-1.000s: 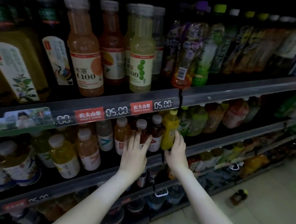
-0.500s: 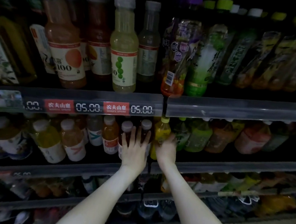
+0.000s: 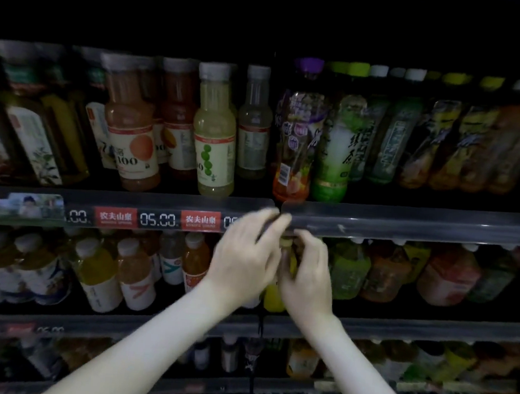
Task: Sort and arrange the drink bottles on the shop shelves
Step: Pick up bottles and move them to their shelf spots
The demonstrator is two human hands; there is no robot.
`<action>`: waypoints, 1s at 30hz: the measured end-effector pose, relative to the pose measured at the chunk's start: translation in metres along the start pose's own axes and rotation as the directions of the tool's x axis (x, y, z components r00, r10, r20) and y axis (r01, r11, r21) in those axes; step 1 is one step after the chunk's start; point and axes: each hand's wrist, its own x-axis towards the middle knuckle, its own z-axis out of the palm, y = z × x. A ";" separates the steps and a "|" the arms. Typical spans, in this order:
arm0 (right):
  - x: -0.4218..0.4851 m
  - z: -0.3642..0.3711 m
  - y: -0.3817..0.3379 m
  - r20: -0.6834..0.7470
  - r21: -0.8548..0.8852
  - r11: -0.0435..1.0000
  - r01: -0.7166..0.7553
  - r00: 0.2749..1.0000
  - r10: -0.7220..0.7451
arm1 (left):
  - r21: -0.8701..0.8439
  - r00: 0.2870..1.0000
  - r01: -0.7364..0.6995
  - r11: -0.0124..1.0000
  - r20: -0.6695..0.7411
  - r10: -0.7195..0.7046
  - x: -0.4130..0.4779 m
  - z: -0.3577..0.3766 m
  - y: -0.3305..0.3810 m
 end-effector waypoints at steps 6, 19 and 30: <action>0.081 -0.011 -0.028 -0.068 0.009 0.995 -0.099 0.993 0.099 | 0.181 0.952 0.303 0.936 -0.098 -0.290 0.065 -0.025 -0.048; 0.123 0.039 -0.082 0.404 0.142 0.947 -0.289 0.890 0.211 | 0.012 0.664 0.723 0.691 0.265 -0.699 0.082 -0.039 -0.076; 0.051 0.062 -0.088 0.144 0.099 0.995 0.023 0.989 -0.037 | -0.043 0.948 0.317 0.947 0.033 -0.316 -0.009 -0.067 -0.078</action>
